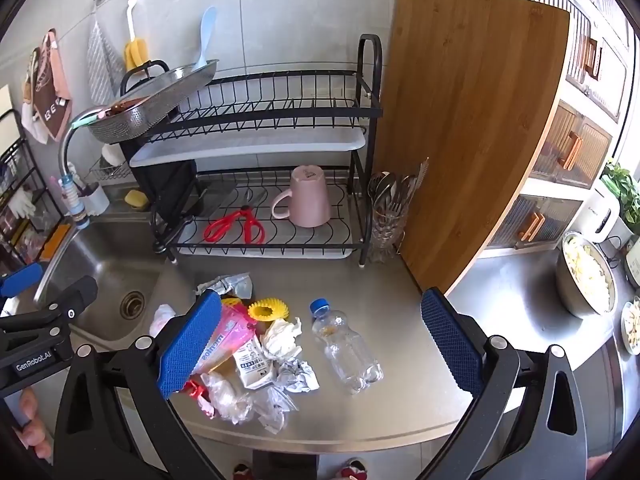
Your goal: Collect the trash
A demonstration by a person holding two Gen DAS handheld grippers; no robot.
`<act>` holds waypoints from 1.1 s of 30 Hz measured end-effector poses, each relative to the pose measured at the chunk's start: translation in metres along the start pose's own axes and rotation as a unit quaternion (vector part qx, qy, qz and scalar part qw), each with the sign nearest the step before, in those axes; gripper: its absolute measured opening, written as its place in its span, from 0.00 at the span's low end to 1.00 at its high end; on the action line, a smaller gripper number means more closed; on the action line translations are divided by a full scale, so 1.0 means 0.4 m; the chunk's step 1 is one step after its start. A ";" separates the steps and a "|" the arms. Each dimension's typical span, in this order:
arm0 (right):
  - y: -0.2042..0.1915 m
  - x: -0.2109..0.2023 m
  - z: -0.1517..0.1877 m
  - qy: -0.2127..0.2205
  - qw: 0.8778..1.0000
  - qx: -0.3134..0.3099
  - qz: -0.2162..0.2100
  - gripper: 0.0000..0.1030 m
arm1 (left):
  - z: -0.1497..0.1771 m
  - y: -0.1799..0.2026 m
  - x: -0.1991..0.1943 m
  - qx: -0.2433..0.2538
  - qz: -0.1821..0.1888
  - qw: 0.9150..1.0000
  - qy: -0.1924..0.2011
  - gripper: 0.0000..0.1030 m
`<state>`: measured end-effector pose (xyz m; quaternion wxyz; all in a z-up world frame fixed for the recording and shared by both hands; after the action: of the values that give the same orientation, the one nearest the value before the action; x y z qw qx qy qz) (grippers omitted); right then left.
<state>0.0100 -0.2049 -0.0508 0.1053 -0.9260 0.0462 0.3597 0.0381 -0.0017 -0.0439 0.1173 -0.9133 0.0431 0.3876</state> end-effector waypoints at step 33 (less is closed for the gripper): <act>-0.003 0.006 -0.002 0.005 1.000 0.001 0.001 0.97 | -0.003 -0.011 -0.001 -0.003 -0.005 1.000 -0.001 0.92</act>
<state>0.0127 -0.2038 -0.0517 0.1056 -0.9276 0.0477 0.3552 0.0393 0.0022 -0.0419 0.1170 -0.9133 0.0373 0.3883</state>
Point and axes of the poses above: each gripper's, at about its wrist camera, not at the fingertips, and x roughly the way its jaws point, y to its right, z to its underside, the point moved 6 cm from there along x, roughly the way its jaws point, and after that the axes turned 12 degrees about x, right-handed, at the moved point
